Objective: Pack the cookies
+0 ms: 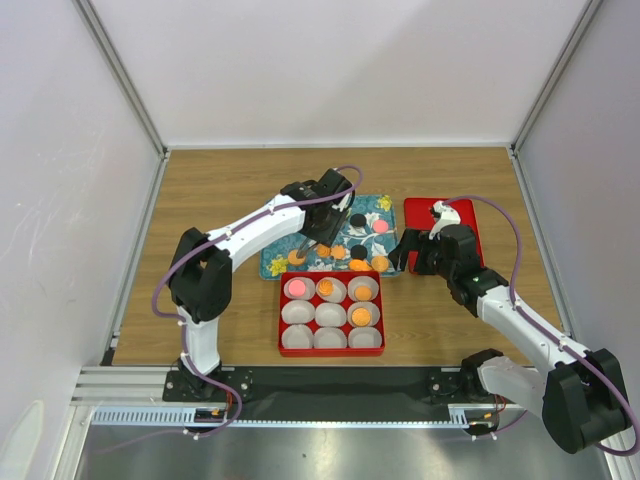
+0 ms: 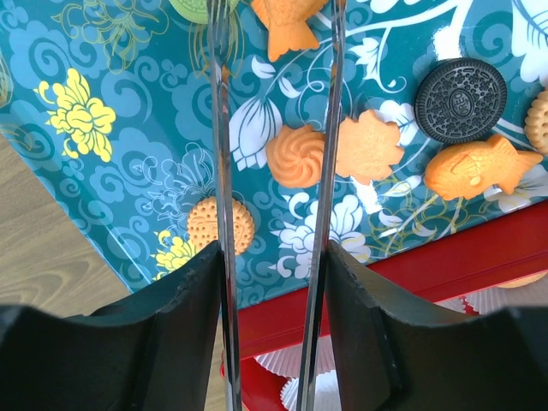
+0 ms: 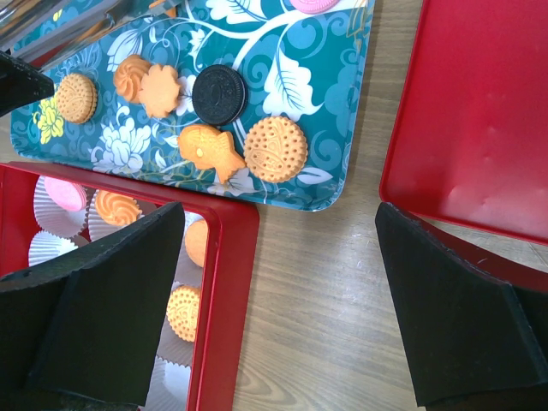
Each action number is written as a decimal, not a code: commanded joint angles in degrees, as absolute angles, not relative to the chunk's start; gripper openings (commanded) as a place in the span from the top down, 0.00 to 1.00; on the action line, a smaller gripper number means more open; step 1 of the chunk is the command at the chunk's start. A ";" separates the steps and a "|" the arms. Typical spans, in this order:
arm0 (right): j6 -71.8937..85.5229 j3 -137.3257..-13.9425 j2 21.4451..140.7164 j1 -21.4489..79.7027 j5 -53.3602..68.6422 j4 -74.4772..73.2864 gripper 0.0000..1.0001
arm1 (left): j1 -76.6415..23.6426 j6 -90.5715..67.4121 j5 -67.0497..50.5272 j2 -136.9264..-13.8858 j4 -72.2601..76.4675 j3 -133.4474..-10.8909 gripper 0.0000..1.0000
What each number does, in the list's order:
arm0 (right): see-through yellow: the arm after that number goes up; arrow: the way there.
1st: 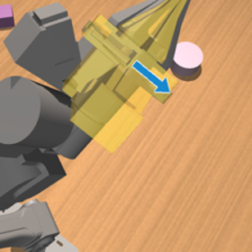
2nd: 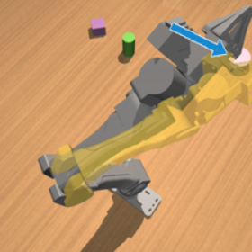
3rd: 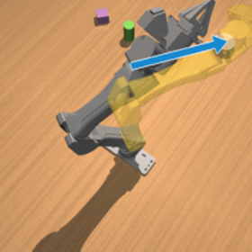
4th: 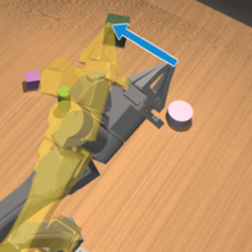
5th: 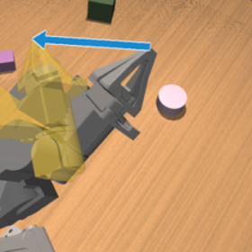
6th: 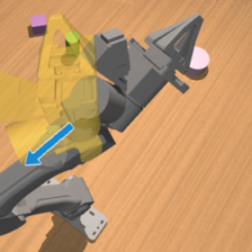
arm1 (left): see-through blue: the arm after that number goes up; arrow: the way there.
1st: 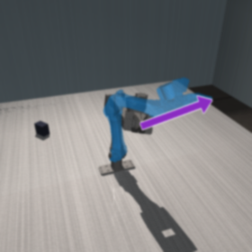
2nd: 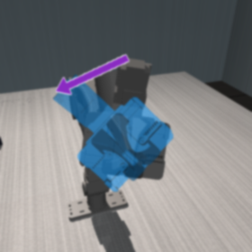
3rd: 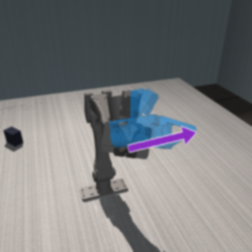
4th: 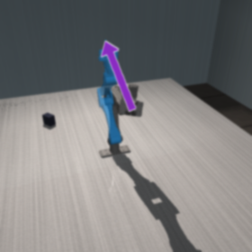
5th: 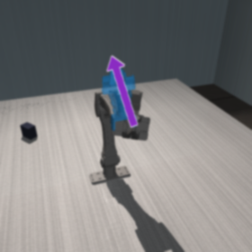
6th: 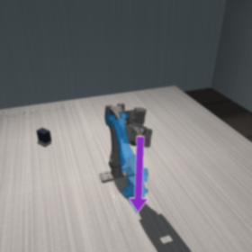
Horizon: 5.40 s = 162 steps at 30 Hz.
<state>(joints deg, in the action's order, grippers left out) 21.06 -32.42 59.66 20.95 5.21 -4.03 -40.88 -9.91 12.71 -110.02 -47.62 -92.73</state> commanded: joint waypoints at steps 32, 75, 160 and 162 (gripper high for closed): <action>20.48 -33.40 59.59 21.09 4.48 -2.64 0.00 | -40.43 -8.96 11.60 -107.40 -46.76 -92.55 0.60; 20.13 -33.75 60.82 21.88 3.60 -2.64 0.00 | -67.75 -30.23 15.03 -64.17 -55.81 -62.59 0.65; 20.13 -34.28 59.41 21.97 0.62 -4.22 0.00 | -48.17 -12.13 13.98 -105.44 -51.94 -102.03 0.48; 20.04 -34.02 58.98 21.97 0.79 -4.13 0.00 | -47.81 -12.04 14.06 -108.36 -52.64 -105.37 0.48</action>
<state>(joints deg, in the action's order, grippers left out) 20.86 -32.42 60.36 22.15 1.50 -4.95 -48.45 -14.37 14.87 -105.51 -52.73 -100.20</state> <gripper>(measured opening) 0.994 0.527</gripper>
